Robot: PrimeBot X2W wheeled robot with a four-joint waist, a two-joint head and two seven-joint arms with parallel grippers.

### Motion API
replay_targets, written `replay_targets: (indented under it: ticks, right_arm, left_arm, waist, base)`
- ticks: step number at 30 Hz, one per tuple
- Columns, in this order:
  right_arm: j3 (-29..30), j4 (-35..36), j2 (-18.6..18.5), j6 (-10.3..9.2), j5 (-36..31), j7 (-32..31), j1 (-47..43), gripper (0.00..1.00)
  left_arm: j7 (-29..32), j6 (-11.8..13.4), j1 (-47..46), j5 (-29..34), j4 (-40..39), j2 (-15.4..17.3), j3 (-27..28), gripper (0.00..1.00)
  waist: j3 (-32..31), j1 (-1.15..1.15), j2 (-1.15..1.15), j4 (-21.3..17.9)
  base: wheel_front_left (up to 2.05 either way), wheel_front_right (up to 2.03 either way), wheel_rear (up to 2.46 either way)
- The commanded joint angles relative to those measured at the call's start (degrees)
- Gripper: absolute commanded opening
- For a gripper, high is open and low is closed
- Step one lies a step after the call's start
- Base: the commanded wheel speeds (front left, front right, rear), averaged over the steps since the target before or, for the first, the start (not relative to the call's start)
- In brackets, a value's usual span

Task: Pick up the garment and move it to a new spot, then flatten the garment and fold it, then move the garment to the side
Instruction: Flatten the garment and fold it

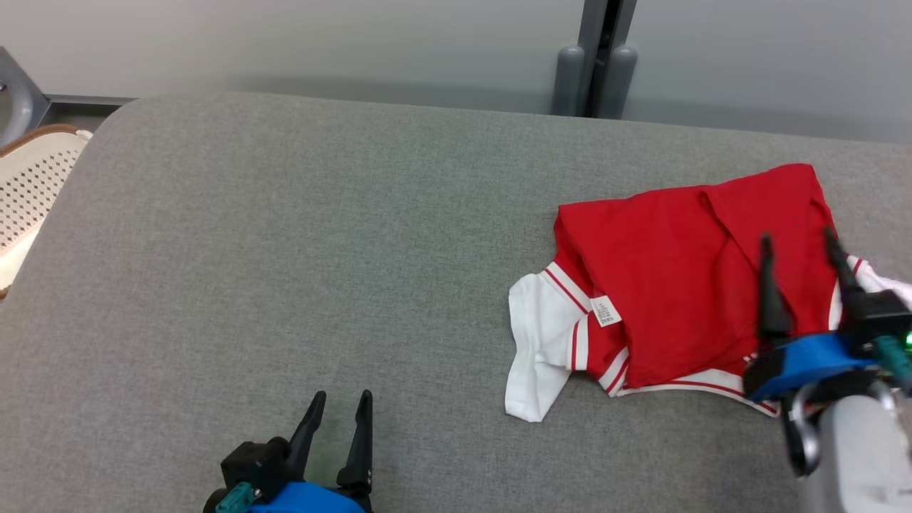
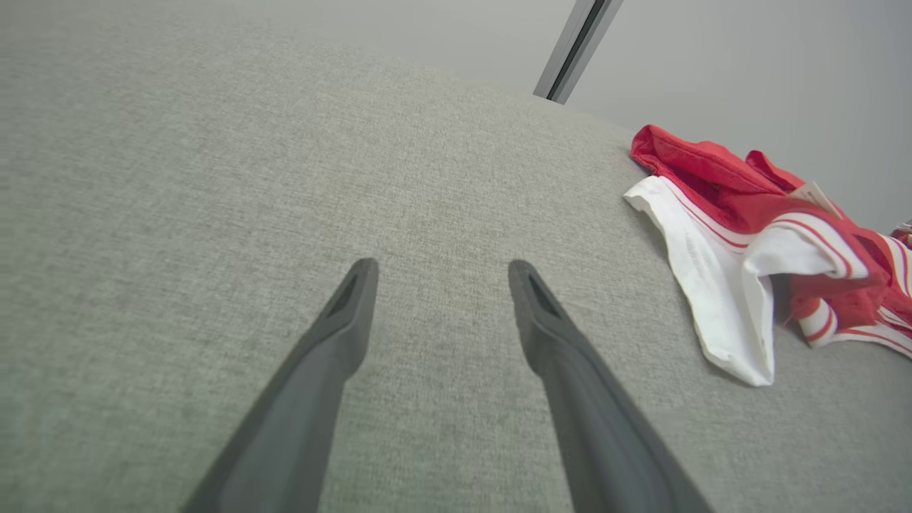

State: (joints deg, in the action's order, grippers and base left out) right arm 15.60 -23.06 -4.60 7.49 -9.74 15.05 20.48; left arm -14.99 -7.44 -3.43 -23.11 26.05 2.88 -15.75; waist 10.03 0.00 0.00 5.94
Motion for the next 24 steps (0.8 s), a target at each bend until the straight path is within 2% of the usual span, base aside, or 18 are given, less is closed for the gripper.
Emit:
replay_targets:
  ticks: [1,4,7,16,18,24]
  right_arm:
    - [-4.1,0.4,0.8,0.0,2.0,0.2,-2.0,1.0]
    - [-14.3,-0.4,1.2,-0.01,6.2,0.2,-3.4,1.0]
    - [-22.0,-2.6,1.4,-0.01,10.0,0.2,-4.7,1.0]
    - [-32.0,-13.6,1.6,-0.01,14.0,0.2,-2.7,1.0]
    - [-33.0,-15.2,1.6,-0.01,14.5,0.2,-1.9,0.0]
    - [-31.3,-16.2,1.6,0.0,15.4,0.2,-1.7,0.0]
  left_arm:
    - [-0.3,-0.1,0.3,0.3,0.2,0.0,0.0,1.0]
    - [-0.3,-0.1,0.3,0.4,0.5,0.0,0.2,1.0]
    - [-0.3,-0.1,0.2,0.2,0.6,0.0,0.1,1.0]
    - [-0.3,-0.1,0.6,-0.2,0.5,0.0,0.0,1.0]
    - [-0.3,-0.1,0.6,0.0,0.6,0.0,0.0,1.0]
    - [-0.3,-0.1,0.3,0.2,0.4,0.0,-0.1,1.0]
  waist:
    - [0.2,0.0,0.0,0.4]
    - [0.3,0.0,0.0,1.0]
    - [0.1,0.0,0.0,1.7]
    - [-0.3,0.0,0.0,2.0]
    - [-0.4,0.0,0.0,1.9]
    - [-0.5,0.0,0.0,1.7]
  base:
    - [0.0,0.0,0.0]
    - [0.0,0.0,0.0]
    - [0.0,0.0,0.0]
    - [0.0,0.0,0.0]
    - [0.0,0.0,0.0]
    - [0.0,0.0,0.0]
